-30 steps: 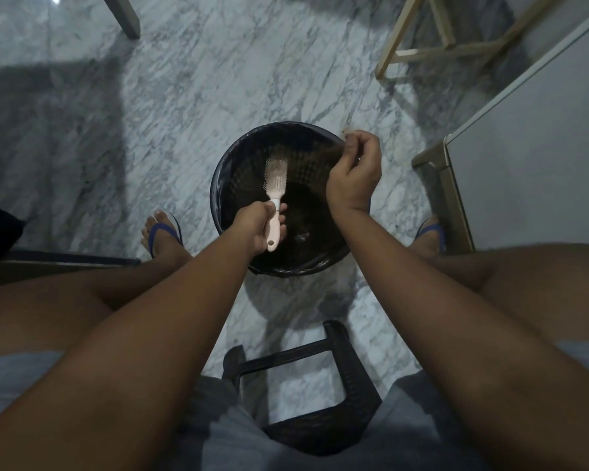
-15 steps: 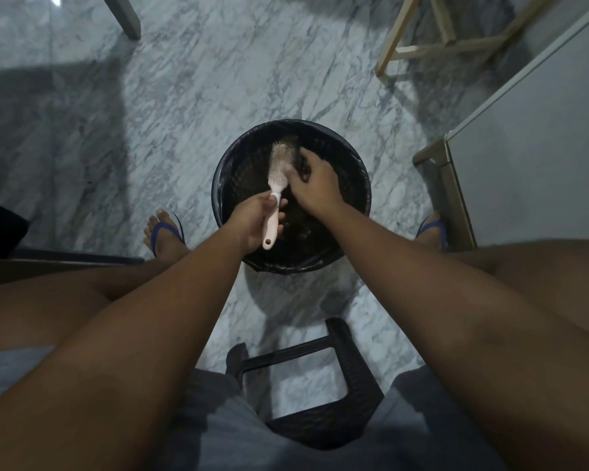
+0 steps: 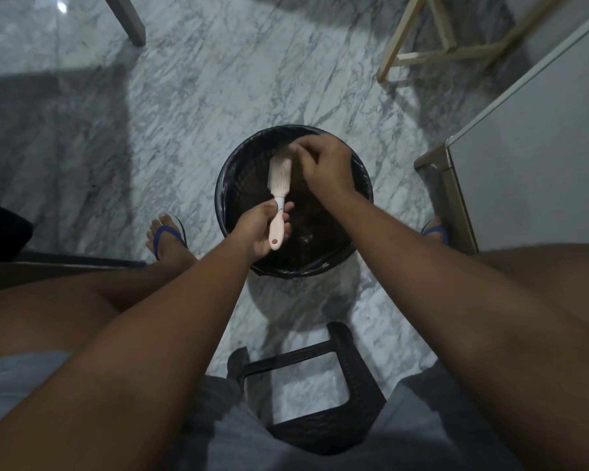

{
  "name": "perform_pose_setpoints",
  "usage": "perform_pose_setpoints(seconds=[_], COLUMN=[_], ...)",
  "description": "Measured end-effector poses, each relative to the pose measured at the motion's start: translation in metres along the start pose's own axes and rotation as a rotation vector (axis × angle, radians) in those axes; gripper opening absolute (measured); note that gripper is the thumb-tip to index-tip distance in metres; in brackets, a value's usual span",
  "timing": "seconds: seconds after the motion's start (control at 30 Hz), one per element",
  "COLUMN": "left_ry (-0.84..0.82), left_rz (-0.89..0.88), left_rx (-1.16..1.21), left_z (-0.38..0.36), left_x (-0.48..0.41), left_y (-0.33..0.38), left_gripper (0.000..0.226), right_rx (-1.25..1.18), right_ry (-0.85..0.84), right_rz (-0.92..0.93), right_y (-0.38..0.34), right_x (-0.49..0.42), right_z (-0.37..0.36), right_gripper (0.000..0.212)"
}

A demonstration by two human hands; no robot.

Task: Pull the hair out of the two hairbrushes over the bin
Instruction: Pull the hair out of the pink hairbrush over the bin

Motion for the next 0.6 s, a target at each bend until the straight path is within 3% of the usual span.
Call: perform_pose_setpoints(seconds=[0.17, 0.23, 0.33, 0.47, 0.53, 0.6], left_ry=[0.087, 0.081, 0.042, -0.024, -0.048, -0.068], left_rz=[-0.003, -0.038, -0.103, -0.135, -0.138, -0.14], left_rx=[0.031, 0.043, 0.027, -0.036, -0.059, -0.087], left_z=[0.016, 0.018, 0.015, 0.009, 0.007, 0.006], left_x=[-0.003, -0.003, 0.0, 0.007, 0.009, 0.011], left_y=[-0.002, 0.0, 0.006, 0.011, 0.012, 0.013], left_gripper=[0.027, 0.025, 0.031, 0.037, 0.039, 0.038], right_rx=[-0.035, -0.023, 0.055, 0.36, 0.339, 0.141], right_ry=[0.338, 0.349, 0.075, -0.613, -0.65, -0.469], right_rz=[0.096, 0.058, -0.123, -0.509, -0.557, -0.488], right_y=[-0.013, -0.006, 0.019, 0.074, 0.077, 0.061], right_x=[-0.013, -0.006, 0.013, 0.052, 0.055, 0.041], right_z=[0.05, 0.052, 0.029, -0.02, -0.027, -0.026], right_gripper=[0.015, 0.016, 0.016, 0.028, 0.051, 0.066])
Point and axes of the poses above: each hand's wrist, its own x-axis away from the middle knuckle, its own z-axis out of the back of the hand, y = z × x, the point moved 8 cm from there along -x, towards the middle knuckle, and after that the axes turned 6 degrees about z, right-handed, at the moved point
